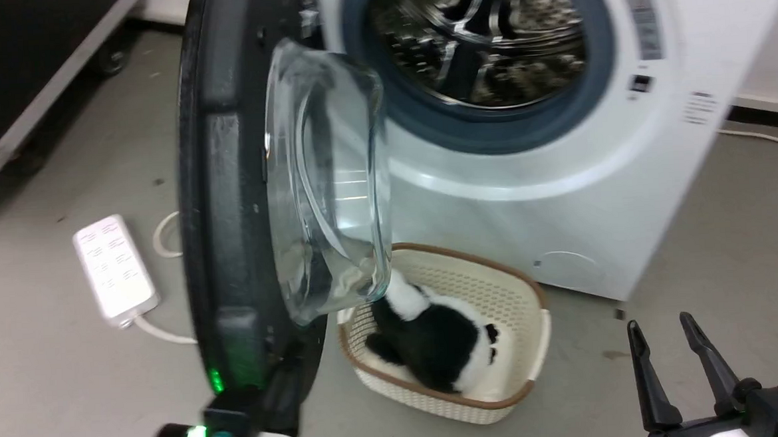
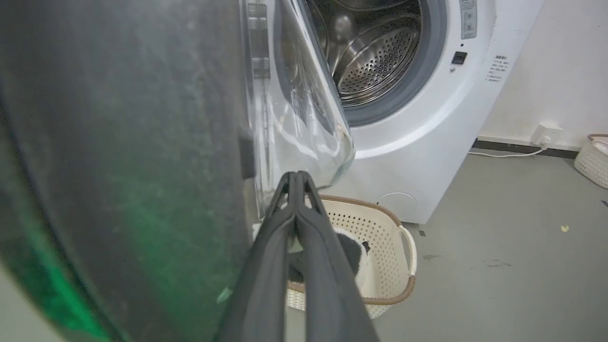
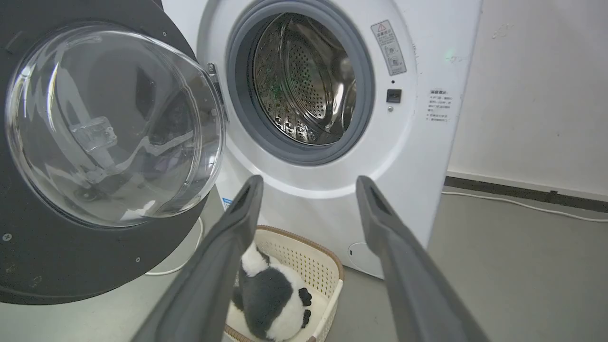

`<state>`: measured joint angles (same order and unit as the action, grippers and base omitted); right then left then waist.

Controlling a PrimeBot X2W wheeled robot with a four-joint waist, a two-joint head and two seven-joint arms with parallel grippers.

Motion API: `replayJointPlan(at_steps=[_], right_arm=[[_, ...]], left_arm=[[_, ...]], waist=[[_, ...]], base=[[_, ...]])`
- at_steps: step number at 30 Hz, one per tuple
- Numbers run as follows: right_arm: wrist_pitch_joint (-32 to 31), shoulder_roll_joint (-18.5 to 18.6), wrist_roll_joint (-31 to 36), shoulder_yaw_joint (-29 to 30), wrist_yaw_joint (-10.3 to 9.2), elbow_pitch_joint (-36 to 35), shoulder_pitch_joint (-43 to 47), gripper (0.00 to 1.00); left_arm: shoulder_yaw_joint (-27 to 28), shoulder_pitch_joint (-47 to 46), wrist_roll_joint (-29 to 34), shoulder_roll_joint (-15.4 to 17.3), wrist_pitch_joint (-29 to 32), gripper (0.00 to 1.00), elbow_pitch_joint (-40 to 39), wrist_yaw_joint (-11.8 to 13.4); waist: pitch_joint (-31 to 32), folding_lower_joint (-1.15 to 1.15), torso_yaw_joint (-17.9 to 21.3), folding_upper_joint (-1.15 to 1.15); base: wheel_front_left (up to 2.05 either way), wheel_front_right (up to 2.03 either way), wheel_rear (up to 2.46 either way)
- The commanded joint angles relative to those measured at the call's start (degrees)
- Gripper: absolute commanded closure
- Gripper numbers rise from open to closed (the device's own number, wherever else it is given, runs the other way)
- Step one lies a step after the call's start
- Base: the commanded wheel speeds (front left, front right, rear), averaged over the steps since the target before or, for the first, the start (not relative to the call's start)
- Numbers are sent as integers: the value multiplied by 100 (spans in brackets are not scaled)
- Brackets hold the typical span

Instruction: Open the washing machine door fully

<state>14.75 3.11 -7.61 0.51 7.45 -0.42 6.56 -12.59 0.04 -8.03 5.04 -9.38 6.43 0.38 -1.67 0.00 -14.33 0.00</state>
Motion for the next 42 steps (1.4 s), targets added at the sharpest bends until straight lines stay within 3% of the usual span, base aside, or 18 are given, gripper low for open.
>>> replayJointPlan(at_steps=[1, 10, 17, 29, 30, 37, 42], right_arm=[[25, -24, 9, -27, 3, 11, -42, 0], [1, -13, 292, -221, 3, -30, -181, 0], [-184, 99, 447, -417, 3, -294, -396, 0], [-501, 433, 521, -391, 3, -788, -685, 0], [-531, 458, 523, -421, 3, -829, -742, 0], [-525, 408, 486, -420, 3, -804, -800, 0], [-417, 327, 421, -362, 3, -698, -794, 0]], left_arm=[[133, -26, -67, 87, -40, 100, -43, 46], [877, -300, -514, 438, -12, 100, -205, 176], [1389, -770, -895, 877, 121, 100, -10, 39], [2427, -1900, -1759, 1782, 85, 100, 1298, -315], [2507, -2194, -1831, 2029, 20, 100, 1749, -424], [2423, -2645, -1762, 2307, -246, 100, 2548, -546], [2347, -2671, -1643, 2239, -471, 100, 2678, -566]], waist=[[-92, 0, -278, 0], [-613, 0, -832, 0], [-1301, 0, -928, 0], [-2178, 0, -772, 0], [-2253, 0, -725, 0], [-2226, 0, -620, 0], [-2015, 0, -553, 0]], base=[[0, 0, 0], [0, 0, 0], [0, 0, 0], [0, 0, 0], [0, 0, 0], [0, 0, 0], [0, 0, 0]])
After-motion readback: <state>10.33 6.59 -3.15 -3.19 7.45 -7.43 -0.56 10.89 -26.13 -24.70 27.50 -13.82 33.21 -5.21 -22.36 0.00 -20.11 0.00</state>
